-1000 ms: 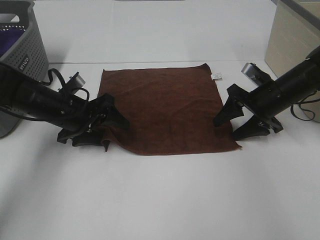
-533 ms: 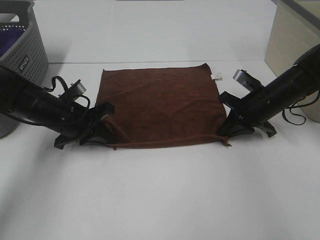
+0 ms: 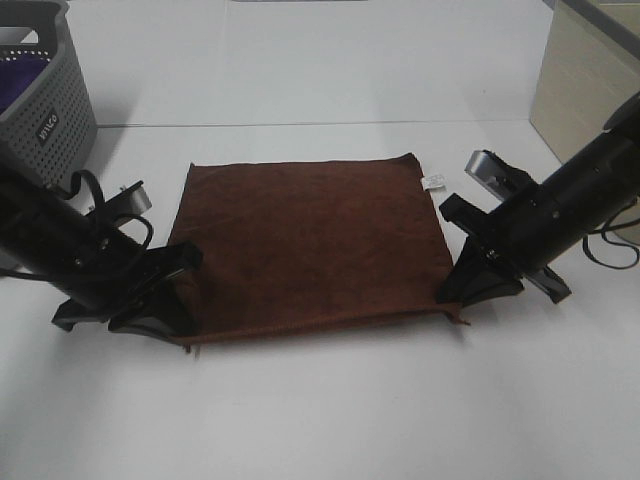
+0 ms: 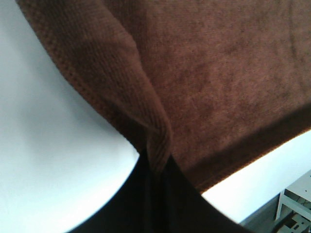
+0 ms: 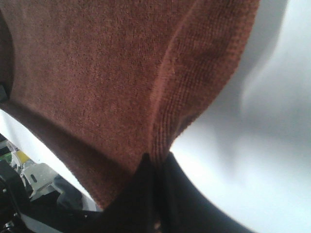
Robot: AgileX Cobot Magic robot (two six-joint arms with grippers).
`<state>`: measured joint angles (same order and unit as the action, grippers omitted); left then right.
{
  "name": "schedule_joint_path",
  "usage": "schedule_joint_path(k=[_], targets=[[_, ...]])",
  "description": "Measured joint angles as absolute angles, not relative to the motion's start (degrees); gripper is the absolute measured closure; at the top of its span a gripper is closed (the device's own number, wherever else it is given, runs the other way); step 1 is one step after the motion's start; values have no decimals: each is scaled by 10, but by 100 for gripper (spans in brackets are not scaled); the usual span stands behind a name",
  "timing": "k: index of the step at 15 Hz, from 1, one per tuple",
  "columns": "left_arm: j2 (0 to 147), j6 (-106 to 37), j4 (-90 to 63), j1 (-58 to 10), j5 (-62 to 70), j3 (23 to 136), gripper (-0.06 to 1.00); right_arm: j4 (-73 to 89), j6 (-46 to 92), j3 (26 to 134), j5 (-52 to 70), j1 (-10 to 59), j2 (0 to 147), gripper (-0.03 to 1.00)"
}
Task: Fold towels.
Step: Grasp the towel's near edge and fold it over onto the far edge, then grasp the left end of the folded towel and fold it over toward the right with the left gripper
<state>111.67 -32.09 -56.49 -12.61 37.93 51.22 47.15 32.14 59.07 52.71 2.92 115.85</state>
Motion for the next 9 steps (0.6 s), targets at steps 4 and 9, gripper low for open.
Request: schedule_joint_path(k=[4, 9], targets=[[1062, -319, -568, -127, 390, 430, 94, 477, 321, 497, 531, 30, 1118, 97], [1036, -242, -511, -115, 402, 520, 94, 481, 321, 567, 498, 30, 1086, 97]])
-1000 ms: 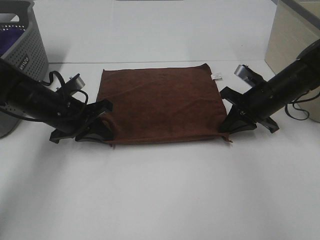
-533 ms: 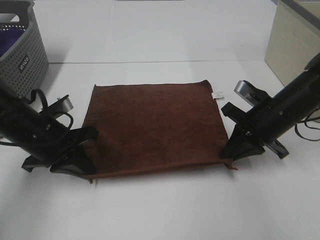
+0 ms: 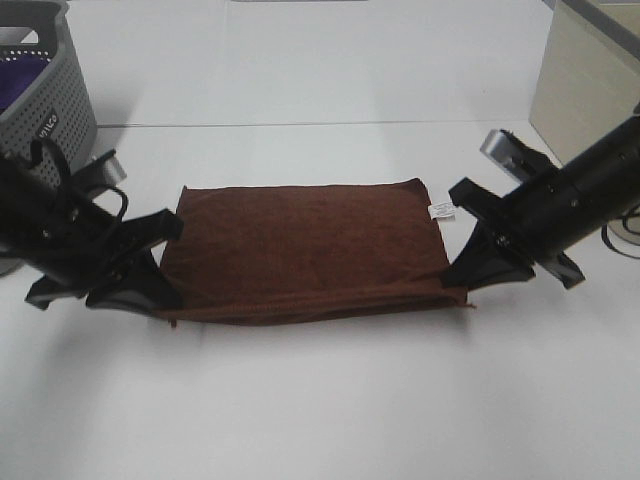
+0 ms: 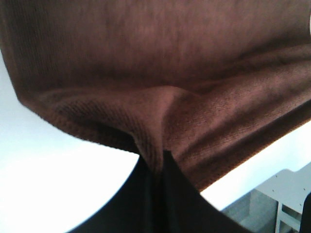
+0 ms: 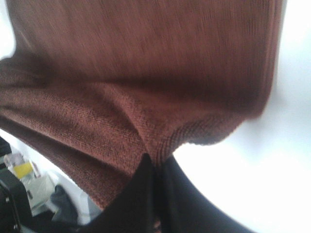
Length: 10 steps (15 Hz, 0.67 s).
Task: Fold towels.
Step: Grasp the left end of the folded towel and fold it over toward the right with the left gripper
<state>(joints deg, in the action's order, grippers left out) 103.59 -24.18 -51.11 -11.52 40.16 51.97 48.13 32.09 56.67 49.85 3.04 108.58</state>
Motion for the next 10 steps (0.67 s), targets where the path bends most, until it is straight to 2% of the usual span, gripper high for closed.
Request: schedule_joint_path(k=[6, 10], targets=[[1097, -105, -364, -115, 403, 729, 94, 472, 278, 856, 560, 30, 1197, 97], [1195, -88, -340, -115, 392, 847, 94, 434, 233, 991, 565, 30, 1297, 97]])
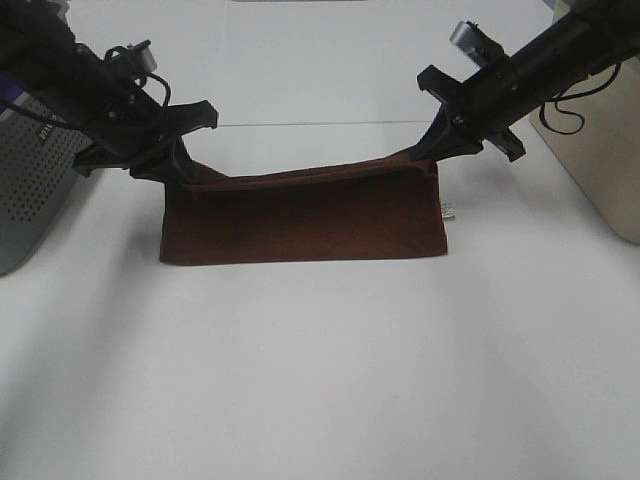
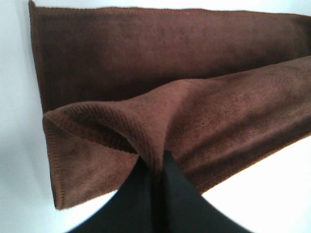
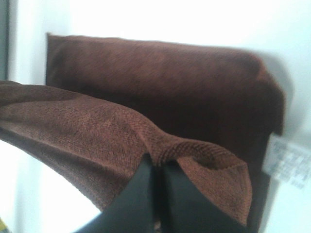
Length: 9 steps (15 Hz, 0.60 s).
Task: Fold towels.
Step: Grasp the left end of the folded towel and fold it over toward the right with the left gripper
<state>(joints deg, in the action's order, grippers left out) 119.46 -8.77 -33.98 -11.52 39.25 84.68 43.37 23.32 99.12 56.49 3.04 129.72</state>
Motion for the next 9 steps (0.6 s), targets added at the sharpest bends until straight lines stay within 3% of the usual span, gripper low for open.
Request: schedule_joint_path(k=[5, 6, 8, 9], targets=[[1291, -88, -331, -115, 379, 928, 94, 421, 230, 1050, 538, 30, 1379, 96], [1295, -88, -331, -115, 375, 930, 93, 420, 230, 1050, 535, 30, 1386, 92], [1296, -89, -321, -111, 372, 930, 84, 405, 230, 1050, 530, 29, 1387, 66], [1296, -89, -317, -109, 372, 930, 70, 405, 230, 1051, 529, 29, 1387, 50]])
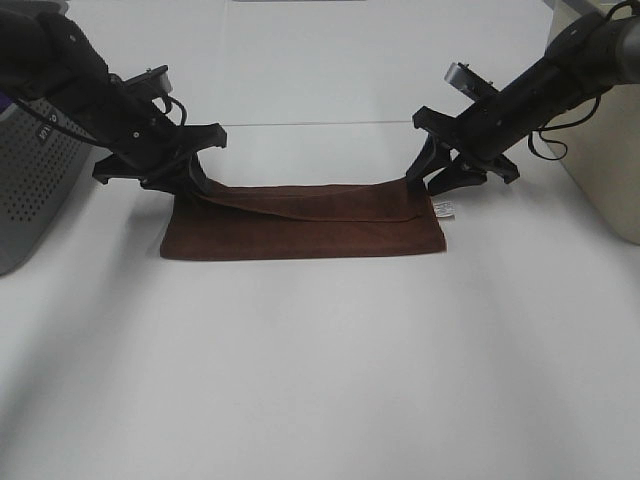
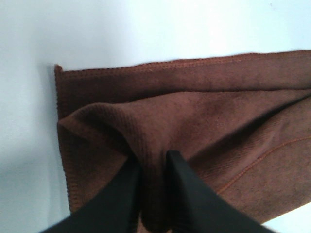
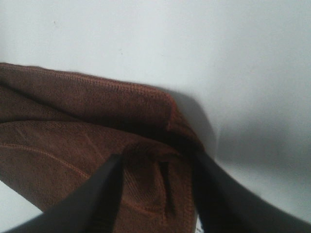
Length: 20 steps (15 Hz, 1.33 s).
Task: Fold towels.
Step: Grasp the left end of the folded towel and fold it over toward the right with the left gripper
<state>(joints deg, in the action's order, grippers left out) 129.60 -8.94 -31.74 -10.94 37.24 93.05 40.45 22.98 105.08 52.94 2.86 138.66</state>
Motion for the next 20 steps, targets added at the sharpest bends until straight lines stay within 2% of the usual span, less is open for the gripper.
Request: schedule_joint_path(k=[1, 2, 3, 4, 5, 12, 17, 20], targets=[[1296, -89, -316, -109, 376, 930, 54, 405, 230, 1051, 530, 29, 1387, 38], [1296, -89, -315, -109, 382, 933, 34, 406, 230, 1051, 532, 29, 1387, 31], [1296, -89, -315, -109, 394, 937, 19, 406, 230, 1051, 536, 29, 1387, 28], [1296, -89, -308, -109, 414, 946, 9, 403, 227, 1051, 542, 29, 1387, 27], [1297, -90, -295, -109, 434, 958, 4, 395, 217, 1051, 549, 29, 1385, 27], [1297, -6, -147, -109, 493, 977, 2, 273, 143, 1053, 586, 29, 1350, 26], [1325, -5, -207, -109, 449, 978, 5, 272, 142, 1053, 590, 29, 1350, 26], [1340, -34, -269, -109, 444, 979, 15, 271, 142, 1053, 590, 29, 1350, 26]])
